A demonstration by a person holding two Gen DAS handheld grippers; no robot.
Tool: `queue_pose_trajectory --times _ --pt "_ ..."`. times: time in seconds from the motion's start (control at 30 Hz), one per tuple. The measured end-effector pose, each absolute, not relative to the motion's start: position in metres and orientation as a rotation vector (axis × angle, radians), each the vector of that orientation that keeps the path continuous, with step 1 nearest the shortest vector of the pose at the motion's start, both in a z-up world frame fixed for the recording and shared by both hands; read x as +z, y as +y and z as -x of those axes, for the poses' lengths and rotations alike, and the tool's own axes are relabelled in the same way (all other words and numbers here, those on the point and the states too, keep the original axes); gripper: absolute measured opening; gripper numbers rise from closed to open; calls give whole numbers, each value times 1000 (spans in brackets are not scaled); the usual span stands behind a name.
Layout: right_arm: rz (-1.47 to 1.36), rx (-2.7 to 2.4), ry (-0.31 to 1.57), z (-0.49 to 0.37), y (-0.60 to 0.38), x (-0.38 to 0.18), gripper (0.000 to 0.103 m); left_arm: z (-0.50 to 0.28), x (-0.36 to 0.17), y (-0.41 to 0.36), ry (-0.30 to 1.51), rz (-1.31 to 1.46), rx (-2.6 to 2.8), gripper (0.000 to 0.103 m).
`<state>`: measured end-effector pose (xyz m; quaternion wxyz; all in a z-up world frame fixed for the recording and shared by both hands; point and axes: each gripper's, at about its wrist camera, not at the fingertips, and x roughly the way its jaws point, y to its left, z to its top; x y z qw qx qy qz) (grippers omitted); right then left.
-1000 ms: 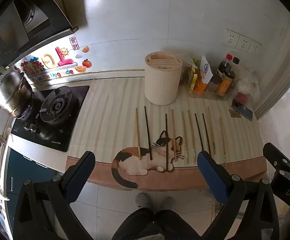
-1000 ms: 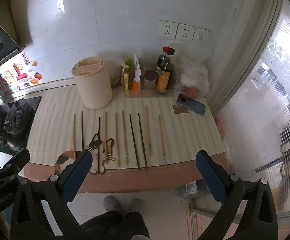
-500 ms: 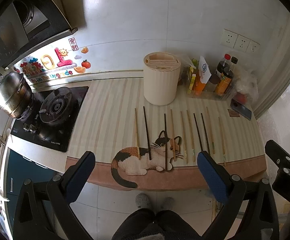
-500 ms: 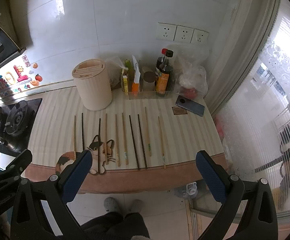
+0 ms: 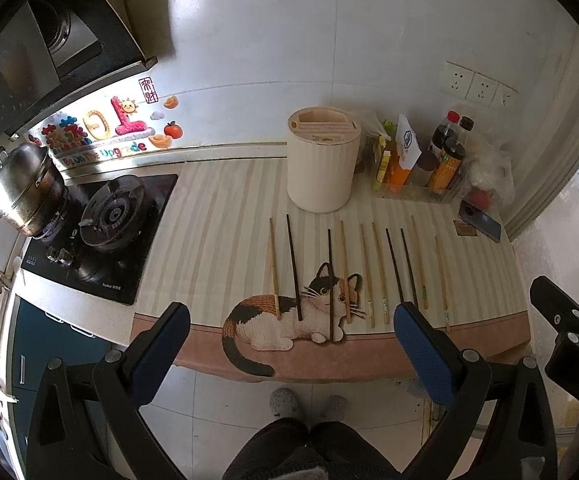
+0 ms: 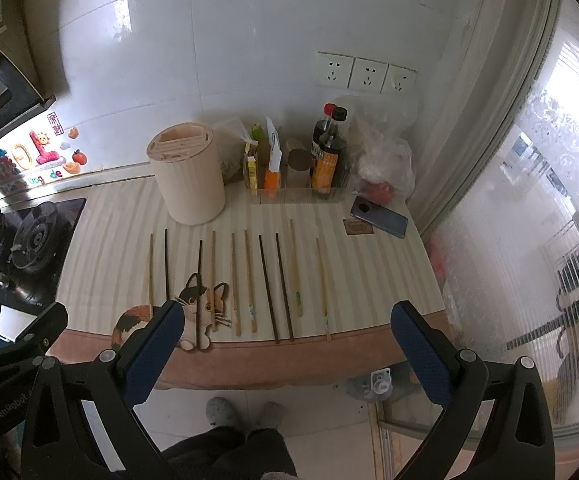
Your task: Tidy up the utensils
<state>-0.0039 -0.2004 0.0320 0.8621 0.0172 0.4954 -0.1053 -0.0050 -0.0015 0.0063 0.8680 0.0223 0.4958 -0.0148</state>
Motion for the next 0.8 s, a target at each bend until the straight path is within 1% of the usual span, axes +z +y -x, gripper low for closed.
queue_pose_trajectory --times 0.8 --pt "-31 -221 1030 8 -196 35 103 4 20 -6 1029 -39 -30 103"
